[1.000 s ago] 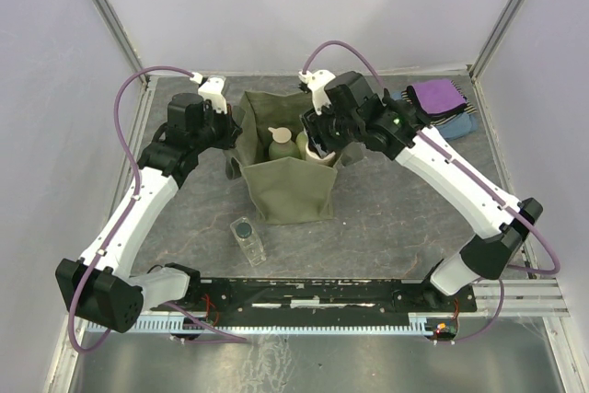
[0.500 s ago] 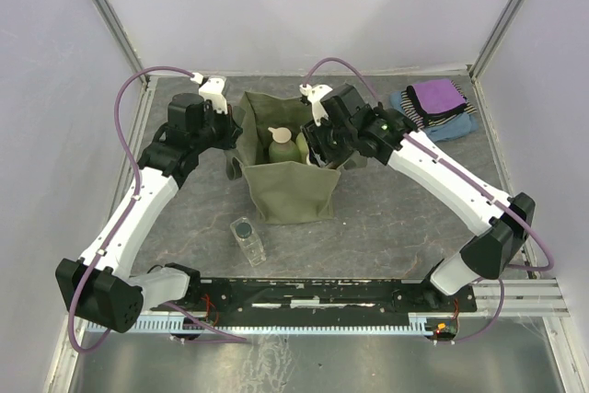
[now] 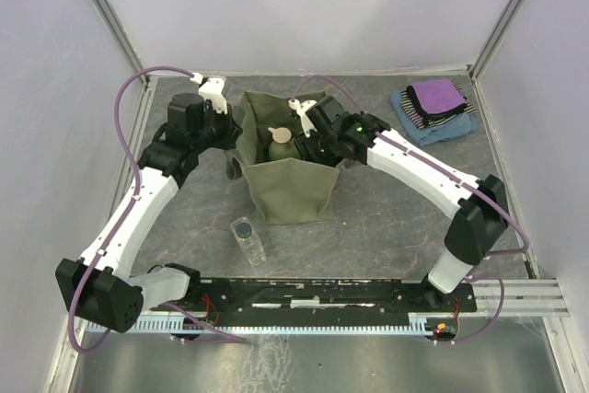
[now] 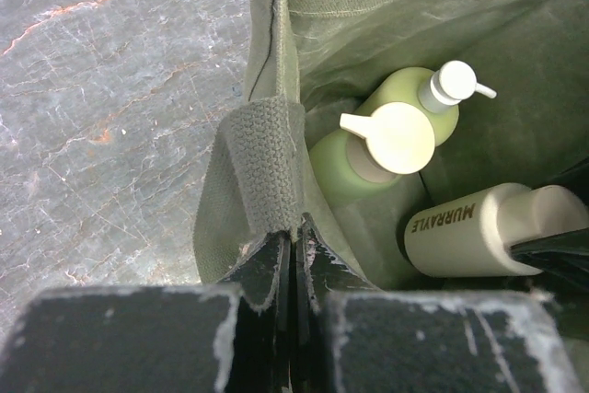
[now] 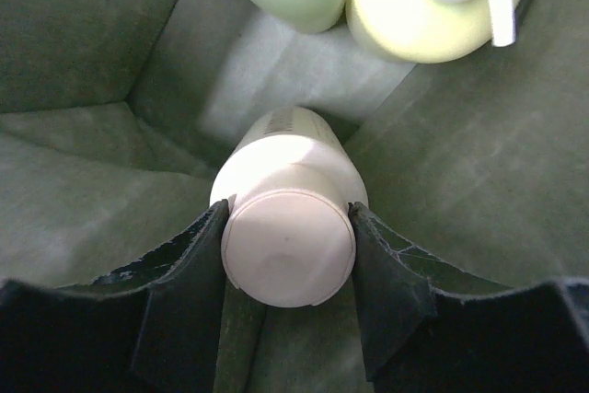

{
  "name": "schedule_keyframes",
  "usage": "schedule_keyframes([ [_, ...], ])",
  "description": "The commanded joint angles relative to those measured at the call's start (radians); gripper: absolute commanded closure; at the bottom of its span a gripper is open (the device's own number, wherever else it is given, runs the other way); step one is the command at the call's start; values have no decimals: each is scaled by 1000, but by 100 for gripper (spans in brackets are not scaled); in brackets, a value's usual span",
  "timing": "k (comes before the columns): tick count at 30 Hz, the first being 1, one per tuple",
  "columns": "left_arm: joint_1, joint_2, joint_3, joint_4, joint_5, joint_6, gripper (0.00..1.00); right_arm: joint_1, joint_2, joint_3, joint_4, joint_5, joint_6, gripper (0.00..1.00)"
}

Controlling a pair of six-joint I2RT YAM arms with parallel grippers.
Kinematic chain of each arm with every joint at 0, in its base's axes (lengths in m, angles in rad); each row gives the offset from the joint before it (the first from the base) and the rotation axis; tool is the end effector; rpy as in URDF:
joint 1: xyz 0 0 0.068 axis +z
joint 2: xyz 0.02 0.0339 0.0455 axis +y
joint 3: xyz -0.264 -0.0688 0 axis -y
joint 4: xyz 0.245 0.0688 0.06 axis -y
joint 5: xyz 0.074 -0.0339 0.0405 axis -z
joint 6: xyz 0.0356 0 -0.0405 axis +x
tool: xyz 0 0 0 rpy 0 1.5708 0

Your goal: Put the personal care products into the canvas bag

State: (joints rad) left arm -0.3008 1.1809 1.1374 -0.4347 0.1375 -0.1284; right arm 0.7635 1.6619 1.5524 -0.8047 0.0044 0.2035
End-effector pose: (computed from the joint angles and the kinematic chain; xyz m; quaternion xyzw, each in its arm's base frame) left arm 0.2507 -0.0829 0.3567 0.1089 0.8462 -0.1677 0.4939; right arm 0.2609 0.2495 0.3225 -0.2609 0.9099 0.1480 0.2864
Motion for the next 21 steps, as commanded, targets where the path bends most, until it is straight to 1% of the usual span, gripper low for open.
schedule_keyframes([
  [1, -1, -9, -11, -9, 11, 38, 97, -2, 8, -3, 56, 1, 6, 100],
  [7, -1, -4, -9, -6, 11, 38, 97, -2, 37, -25, 53, 19, -11, 99],
  [8, 0, -2, -8, -8, 10, 38, 97, -1, 42, -29, 52, 20, -12, 98],
  [11, 0, 0, -5, -5, 10, 38, 97, -1, 56, -46, 52, 22, -16, 91],
  [16, 0, 4, -3, -2, 12, 35, 97, 0, 78, -64, 54, 25, -21, 82],
  [17, 0, 5, -2, -2, 12, 35, 97, -1, 79, -66, 56, 24, -19, 79],
  [19, -1, 6, -1, -2, 13, 36, 97, -1, 76, -64, 57, 21, -19, 71],
  [20, 0, 6, -1, -2, 13, 35, 97, -1, 71, -60, 55, 21, -19, 65],
  [21, 0, 5, -1, -2, 13, 35, 97, -1, 67, -53, 49, 20, -20, 57],
])
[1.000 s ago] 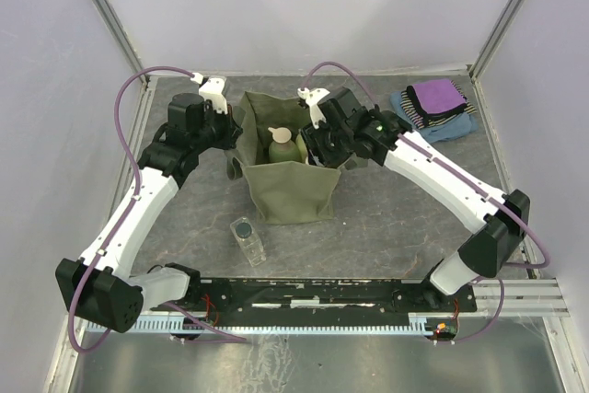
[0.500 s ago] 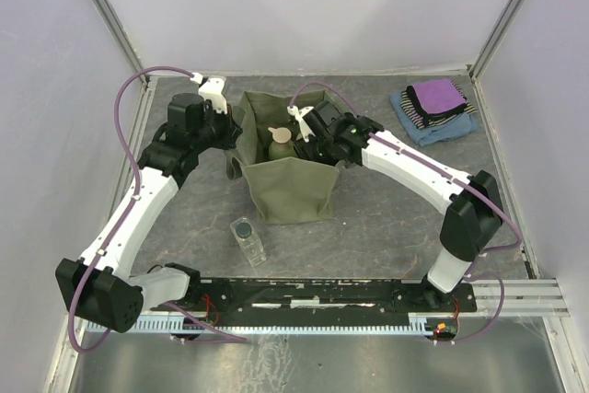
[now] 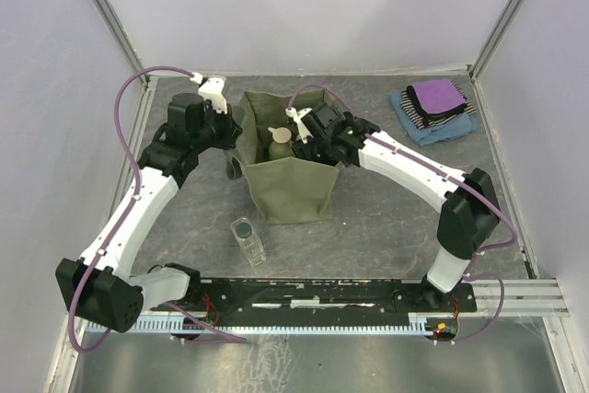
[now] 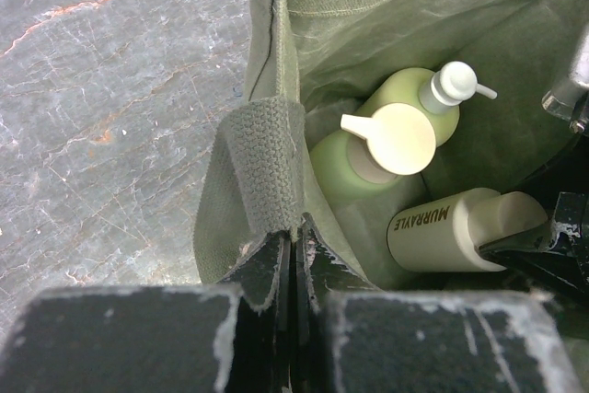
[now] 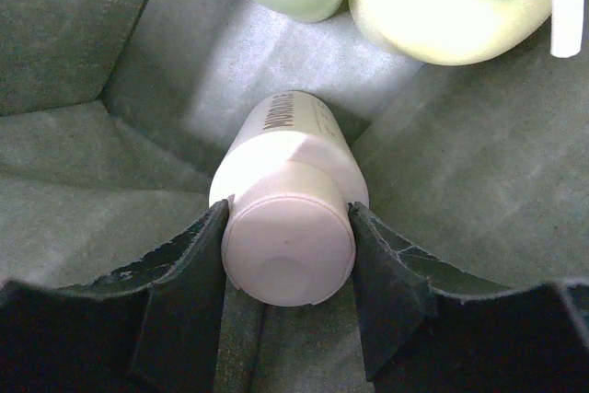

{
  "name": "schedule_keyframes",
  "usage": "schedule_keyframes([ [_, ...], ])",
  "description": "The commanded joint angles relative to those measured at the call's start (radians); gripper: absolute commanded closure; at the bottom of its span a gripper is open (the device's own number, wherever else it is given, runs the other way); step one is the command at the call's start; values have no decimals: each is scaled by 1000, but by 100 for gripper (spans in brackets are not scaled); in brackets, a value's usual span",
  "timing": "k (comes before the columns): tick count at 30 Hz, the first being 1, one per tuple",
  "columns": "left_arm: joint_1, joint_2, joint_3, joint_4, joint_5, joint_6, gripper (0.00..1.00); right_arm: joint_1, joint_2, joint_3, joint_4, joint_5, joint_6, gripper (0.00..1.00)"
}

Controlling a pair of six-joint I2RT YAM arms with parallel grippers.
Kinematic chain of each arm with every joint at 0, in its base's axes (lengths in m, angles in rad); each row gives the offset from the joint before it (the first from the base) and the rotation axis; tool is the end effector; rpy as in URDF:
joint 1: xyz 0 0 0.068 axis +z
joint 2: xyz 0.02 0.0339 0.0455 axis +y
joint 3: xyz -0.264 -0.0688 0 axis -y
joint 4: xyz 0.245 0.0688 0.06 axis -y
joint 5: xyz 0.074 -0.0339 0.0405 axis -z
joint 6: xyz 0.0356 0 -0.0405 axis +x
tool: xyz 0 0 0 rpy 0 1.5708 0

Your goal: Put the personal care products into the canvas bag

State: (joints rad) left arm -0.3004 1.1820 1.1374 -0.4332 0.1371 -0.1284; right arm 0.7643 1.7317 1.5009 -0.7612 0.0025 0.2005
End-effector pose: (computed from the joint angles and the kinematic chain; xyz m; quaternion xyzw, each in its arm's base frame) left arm 0.2511 -0.0829 0.3566 0.1087 0.8461 -0.1675 0.4942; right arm 0.2704 0.2591 0.2847 -0.2663 0.9207 0.1313 0.2534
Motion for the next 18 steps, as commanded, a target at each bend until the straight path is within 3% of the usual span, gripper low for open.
schedule_keyframes([
  [1, 0, 5, -1, -5, 12, 36, 97, -2, -9, 16, -4, 22, -19, 51],
  [3, 0, 5, -1, -4, 11, 36, 97, -2, -29, 55, -32, 29, -27, 41],
  [13, -1, 9, -1, -3, 10, 41, 97, -1, -152, 311, -159, 98, -88, 10],
  [18, 0, 14, 15, -6, 3, 44, 97, 62, -181, 432, -242, 156, -97, 1],
])
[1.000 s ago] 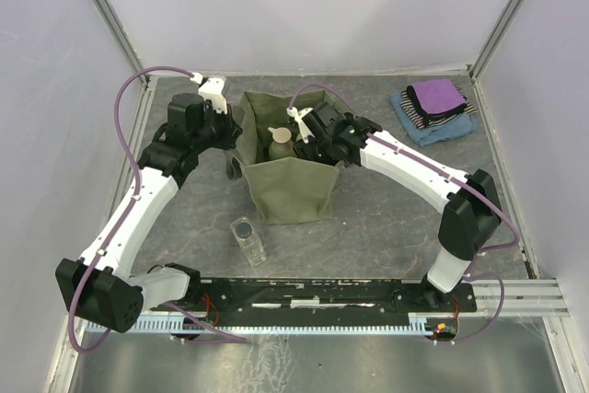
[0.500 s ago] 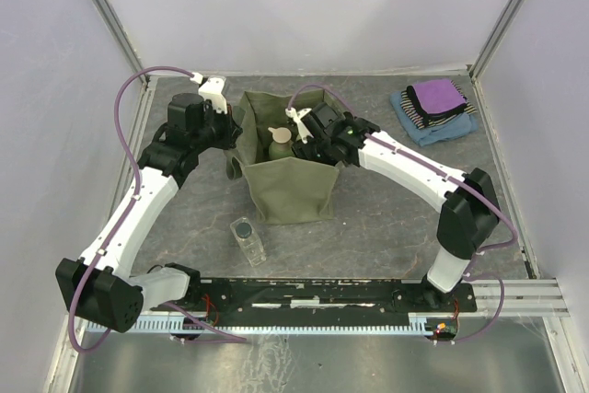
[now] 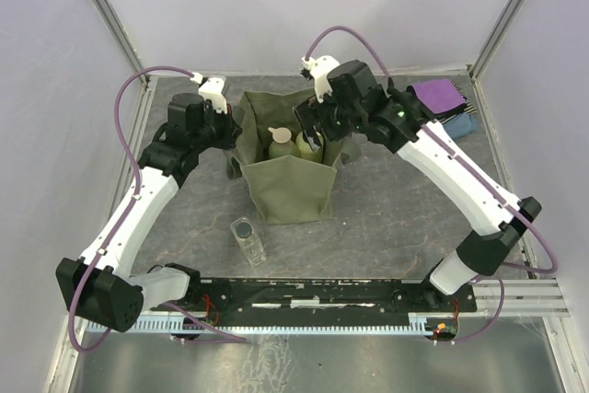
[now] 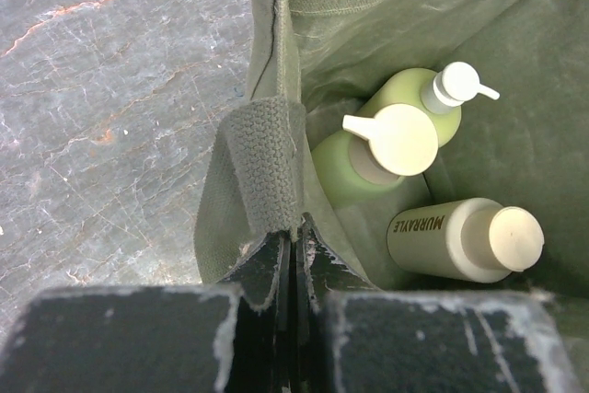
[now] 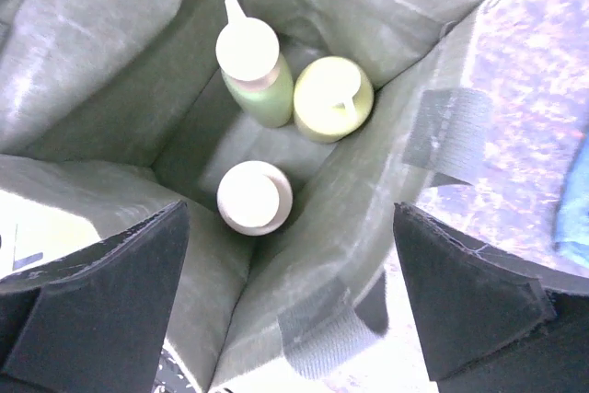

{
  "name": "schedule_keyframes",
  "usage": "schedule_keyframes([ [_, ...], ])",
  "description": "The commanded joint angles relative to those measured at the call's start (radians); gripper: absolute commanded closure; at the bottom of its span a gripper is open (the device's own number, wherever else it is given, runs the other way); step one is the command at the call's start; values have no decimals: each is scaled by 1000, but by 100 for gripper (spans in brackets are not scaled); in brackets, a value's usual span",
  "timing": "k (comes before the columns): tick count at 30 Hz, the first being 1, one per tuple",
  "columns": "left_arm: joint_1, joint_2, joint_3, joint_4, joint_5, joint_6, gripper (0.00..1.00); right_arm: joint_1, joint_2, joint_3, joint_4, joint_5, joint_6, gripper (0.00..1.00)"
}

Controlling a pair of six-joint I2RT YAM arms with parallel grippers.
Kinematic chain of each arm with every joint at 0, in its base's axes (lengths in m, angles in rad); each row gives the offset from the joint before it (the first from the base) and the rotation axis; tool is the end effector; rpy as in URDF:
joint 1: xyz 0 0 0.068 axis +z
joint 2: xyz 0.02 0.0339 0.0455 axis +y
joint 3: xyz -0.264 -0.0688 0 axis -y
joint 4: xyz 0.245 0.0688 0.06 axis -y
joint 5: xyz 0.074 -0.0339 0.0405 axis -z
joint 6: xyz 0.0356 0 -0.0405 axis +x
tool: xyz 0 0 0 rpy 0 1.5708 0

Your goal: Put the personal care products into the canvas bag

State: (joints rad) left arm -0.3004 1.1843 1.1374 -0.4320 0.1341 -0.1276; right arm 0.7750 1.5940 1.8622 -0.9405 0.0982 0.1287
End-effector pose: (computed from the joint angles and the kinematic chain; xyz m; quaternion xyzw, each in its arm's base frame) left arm 0.2517 -0.0830 0.3561 0.1082 0.8465 -0.1660 0.4941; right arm 0.2397 0.2299 0.4321 -0.2655 0.8599 0.1496 0.4095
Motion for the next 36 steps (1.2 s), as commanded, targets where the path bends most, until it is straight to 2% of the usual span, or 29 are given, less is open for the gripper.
schedule_keyframes([
  [1, -1, 14, 16, -7, 7, 40, 97, 78, -50, 77, -66, 73, -32, 0],
  [8, -1, 28, 23, -12, 22, 25, 97, 309, -17, 153, -94, 96, -27, 0],
  [15, 0, 34, 42, -34, -2, 33, 97, 435, 38, 135, -44, 104, 31, 2],
  [21, -1, 32, 41, -39, -2, 31, 97, 476, 41, -5, 93, 76, 110, 4],
  [27, -1, 35, 42, -41, -2, 31, 97, 478, -6, -228, 359, 27, 253, 7],
  [31, -1, 38, 42, -48, 7, 33, 97, 486, 16, -270, 387, 55, 319, 8],
  [36, -1, 31, 33, -51, 7, 35, 97, 501, 79, -212, 332, 99, 362, 8],
])
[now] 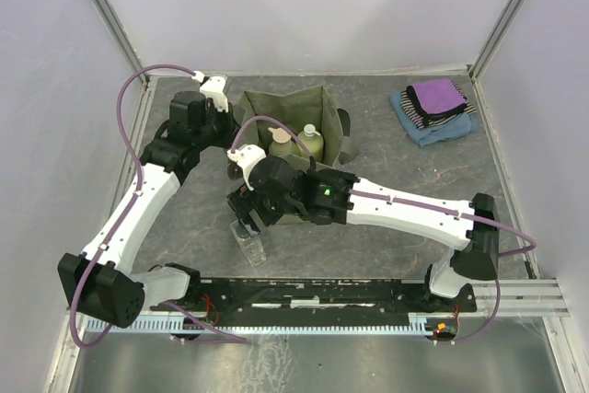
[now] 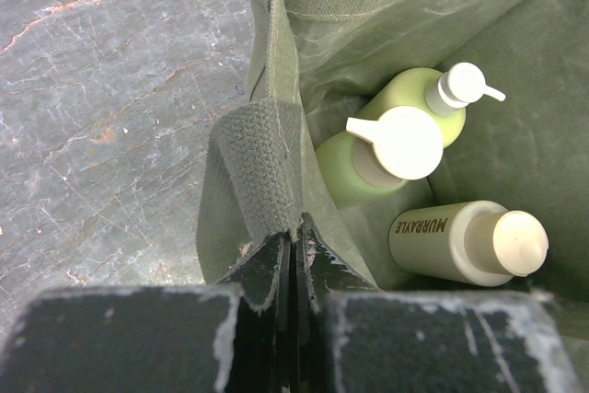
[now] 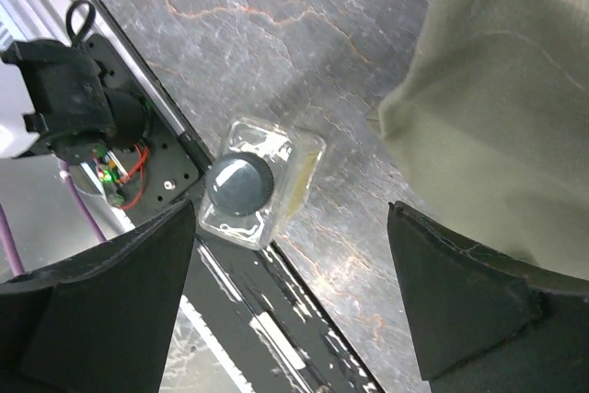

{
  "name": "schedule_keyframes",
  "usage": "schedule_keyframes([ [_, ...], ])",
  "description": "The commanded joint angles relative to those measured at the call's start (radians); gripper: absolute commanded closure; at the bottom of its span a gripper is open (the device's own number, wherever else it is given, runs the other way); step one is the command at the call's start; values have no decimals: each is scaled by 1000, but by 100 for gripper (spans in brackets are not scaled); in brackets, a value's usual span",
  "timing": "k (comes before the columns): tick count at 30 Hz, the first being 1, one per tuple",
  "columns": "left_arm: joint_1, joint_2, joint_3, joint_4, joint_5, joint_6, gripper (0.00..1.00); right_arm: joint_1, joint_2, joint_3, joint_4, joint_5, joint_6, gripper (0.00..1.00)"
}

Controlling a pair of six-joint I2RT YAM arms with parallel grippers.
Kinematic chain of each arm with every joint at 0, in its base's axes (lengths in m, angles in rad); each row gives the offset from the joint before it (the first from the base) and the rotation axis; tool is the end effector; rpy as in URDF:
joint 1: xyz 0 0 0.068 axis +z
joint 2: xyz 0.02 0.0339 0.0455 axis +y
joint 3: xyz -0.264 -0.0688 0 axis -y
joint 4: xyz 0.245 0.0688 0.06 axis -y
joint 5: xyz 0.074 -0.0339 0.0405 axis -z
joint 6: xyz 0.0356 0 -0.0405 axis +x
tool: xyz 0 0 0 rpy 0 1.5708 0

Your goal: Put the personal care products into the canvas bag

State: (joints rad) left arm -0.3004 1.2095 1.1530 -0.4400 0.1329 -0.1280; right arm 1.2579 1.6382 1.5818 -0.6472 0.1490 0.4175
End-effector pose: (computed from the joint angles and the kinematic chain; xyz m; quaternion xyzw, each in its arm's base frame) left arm 0.2572 -0.0846 0.3545 0.1077 0.8512 -0.1643 0.4868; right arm 0.1186 0.3495 0.3523 -0.3406 0.8390 0.2661 0.3306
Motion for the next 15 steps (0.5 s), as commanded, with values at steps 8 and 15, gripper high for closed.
schedule_keyframes([
  [8, 0, -9, -2, -42, 1, 44, 97, 48, 139, 176, -91, 130, 144, 9],
  [15, 0, -21, -11, -42, 2, 45, 97, 69, 187, 208, -136, 156, 182, 9],
])
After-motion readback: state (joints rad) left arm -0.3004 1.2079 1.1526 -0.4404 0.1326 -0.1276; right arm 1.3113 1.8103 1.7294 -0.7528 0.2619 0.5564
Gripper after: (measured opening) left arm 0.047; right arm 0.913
